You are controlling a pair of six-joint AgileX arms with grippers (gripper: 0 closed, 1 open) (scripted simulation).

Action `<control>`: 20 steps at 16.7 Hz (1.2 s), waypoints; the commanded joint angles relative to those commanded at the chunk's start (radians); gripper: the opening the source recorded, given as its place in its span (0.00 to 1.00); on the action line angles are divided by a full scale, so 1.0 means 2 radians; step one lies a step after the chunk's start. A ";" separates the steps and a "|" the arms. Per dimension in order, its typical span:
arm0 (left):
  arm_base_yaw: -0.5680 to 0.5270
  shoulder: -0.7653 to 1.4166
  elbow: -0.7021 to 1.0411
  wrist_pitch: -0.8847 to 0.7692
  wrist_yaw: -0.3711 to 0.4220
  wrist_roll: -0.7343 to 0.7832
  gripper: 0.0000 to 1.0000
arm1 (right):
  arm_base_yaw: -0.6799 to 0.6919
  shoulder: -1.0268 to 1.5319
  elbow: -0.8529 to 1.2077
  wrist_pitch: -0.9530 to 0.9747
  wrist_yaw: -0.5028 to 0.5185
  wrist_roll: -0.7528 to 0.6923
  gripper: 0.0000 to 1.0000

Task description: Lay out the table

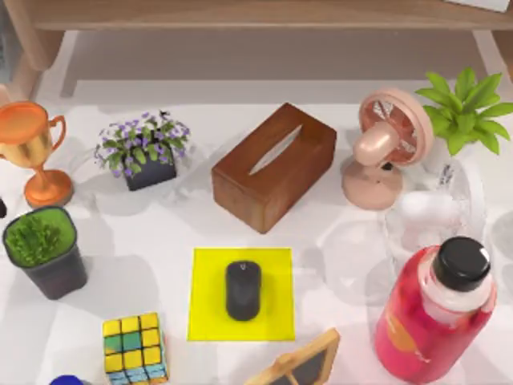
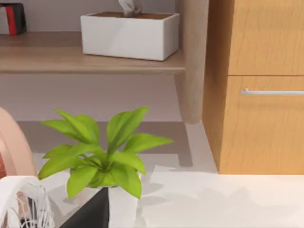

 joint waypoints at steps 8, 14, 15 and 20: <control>-0.068 0.385 0.401 -0.009 -0.060 0.001 1.00 | 0.000 0.000 0.000 0.000 0.000 0.000 1.00; -0.110 0.631 0.654 -0.015 -0.098 0.002 1.00 | 0.000 0.000 0.000 0.000 0.000 0.000 1.00; -0.115 0.659 0.682 -0.016 -0.102 0.002 1.00 | 0.000 0.000 0.000 0.000 0.000 0.000 1.00; -0.129 0.727 0.754 -0.018 -0.114 0.003 1.00 | 0.000 0.000 0.000 0.000 0.000 0.000 1.00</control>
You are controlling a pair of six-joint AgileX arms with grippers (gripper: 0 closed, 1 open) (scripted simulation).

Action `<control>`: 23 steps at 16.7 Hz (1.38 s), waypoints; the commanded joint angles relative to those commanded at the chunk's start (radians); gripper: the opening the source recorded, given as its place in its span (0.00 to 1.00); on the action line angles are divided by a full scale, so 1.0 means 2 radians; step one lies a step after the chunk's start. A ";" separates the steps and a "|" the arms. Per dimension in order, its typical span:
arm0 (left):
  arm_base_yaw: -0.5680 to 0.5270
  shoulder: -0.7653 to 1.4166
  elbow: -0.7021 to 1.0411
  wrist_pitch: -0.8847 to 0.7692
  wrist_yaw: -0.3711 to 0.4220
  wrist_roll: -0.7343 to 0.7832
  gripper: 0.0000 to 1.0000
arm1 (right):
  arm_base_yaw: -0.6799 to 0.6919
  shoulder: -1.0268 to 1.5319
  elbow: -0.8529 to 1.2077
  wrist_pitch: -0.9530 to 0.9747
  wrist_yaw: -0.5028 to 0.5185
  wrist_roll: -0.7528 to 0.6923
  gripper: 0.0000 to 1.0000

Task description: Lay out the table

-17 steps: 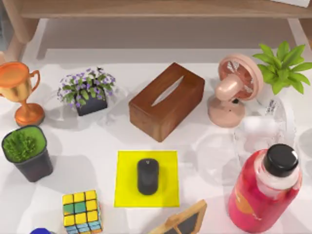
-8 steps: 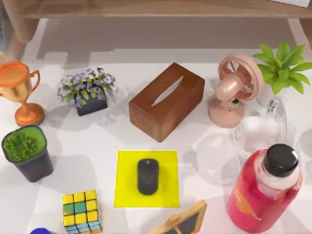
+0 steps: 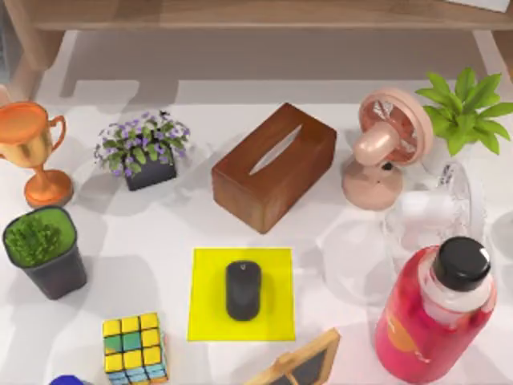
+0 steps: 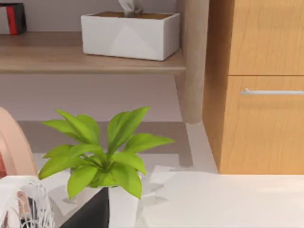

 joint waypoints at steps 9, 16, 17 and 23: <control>0.005 0.030 0.040 -0.010 0.006 0.000 1.00 | 0.000 0.000 0.000 0.000 0.000 0.000 1.00; 0.007 0.042 0.056 -0.014 0.007 0.000 0.85 | 0.000 0.000 0.000 0.000 0.000 0.000 1.00; 0.007 0.042 0.056 -0.014 0.007 0.000 0.77 | 0.000 0.000 0.000 0.000 0.000 0.000 1.00; 0.007 0.042 0.056 -0.014 0.007 0.000 0.32 | 0.000 0.000 0.000 0.000 0.000 0.000 1.00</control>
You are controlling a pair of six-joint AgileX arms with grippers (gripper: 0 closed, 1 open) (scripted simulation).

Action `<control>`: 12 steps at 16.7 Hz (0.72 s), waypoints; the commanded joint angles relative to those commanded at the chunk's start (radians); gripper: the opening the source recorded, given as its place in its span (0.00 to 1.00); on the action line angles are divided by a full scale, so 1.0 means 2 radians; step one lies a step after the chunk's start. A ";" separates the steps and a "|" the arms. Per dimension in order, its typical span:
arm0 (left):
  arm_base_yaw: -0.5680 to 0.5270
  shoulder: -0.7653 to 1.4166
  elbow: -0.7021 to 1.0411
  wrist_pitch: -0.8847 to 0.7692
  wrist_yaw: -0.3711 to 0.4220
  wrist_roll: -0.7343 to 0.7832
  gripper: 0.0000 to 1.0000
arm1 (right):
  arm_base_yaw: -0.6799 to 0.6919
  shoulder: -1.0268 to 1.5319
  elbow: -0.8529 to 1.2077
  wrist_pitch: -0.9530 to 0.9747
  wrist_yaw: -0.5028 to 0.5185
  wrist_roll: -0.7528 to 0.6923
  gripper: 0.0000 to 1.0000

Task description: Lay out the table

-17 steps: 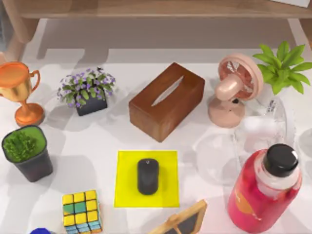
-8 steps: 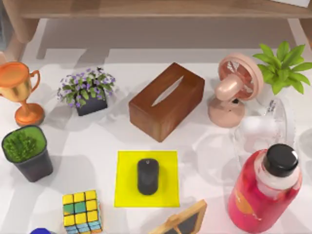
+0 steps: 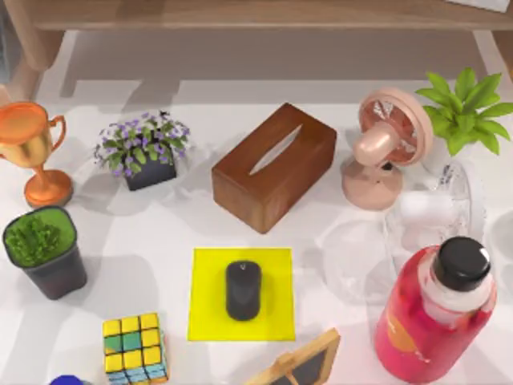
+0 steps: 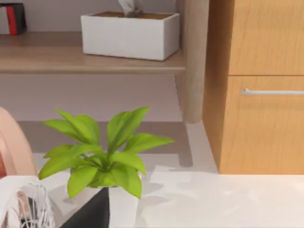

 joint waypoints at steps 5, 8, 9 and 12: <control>0.000 0.000 0.000 0.000 0.000 0.000 0.00 | 0.000 0.000 0.000 0.000 0.000 0.000 1.00; 0.000 0.000 0.000 0.000 0.000 0.000 0.00 | 0.000 0.000 0.000 0.000 0.000 0.000 1.00; 0.000 0.000 0.000 0.000 0.000 0.000 0.00 | 0.000 0.000 0.000 0.000 0.000 0.000 1.00; 0.000 0.000 0.000 0.000 0.000 0.000 0.00 | 0.000 0.000 0.000 0.000 0.000 0.000 1.00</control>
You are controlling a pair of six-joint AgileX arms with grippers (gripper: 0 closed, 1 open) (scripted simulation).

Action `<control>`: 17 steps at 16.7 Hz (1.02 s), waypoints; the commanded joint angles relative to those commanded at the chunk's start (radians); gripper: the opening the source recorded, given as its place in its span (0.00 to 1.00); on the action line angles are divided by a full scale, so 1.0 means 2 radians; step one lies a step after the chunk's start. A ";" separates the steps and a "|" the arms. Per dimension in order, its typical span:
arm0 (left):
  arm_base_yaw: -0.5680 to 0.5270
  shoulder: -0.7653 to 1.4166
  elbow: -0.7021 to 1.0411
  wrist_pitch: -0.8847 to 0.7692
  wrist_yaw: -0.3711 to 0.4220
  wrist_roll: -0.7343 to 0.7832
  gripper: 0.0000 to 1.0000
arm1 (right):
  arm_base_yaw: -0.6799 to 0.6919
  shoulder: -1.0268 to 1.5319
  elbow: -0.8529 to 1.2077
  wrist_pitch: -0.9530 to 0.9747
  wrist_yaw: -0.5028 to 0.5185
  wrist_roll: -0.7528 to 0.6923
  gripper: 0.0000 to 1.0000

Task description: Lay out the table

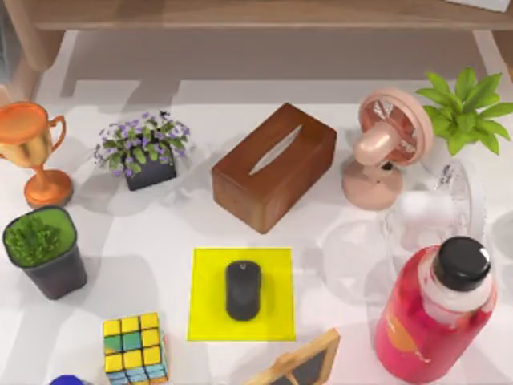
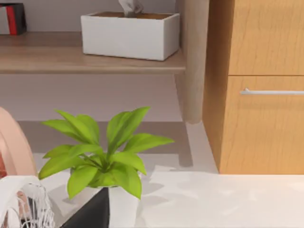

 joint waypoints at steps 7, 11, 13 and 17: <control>-0.014 -0.064 -0.053 -0.009 -0.014 0.001 0.00 | 0.000 0.000 0.000 0.000 0.000 0.000 1.00; -0.016 -0.072 -0.061 -0.010 -0.016 0.001 0.00 | 0.000 0.000 0.000 0.000 0.000 0.000 1.00; -0.013 -0.070 -0.058 -0.010 -0.016 0.002 0.00 | 0.000 0.000 0.000 0.000 0.000 0.000 1.00; 0.019 -0.094 -0.056 0.019 -0.005 0.033 0.00 | 0.000 0.000 0.000 0.000 0.000 0.000 1.00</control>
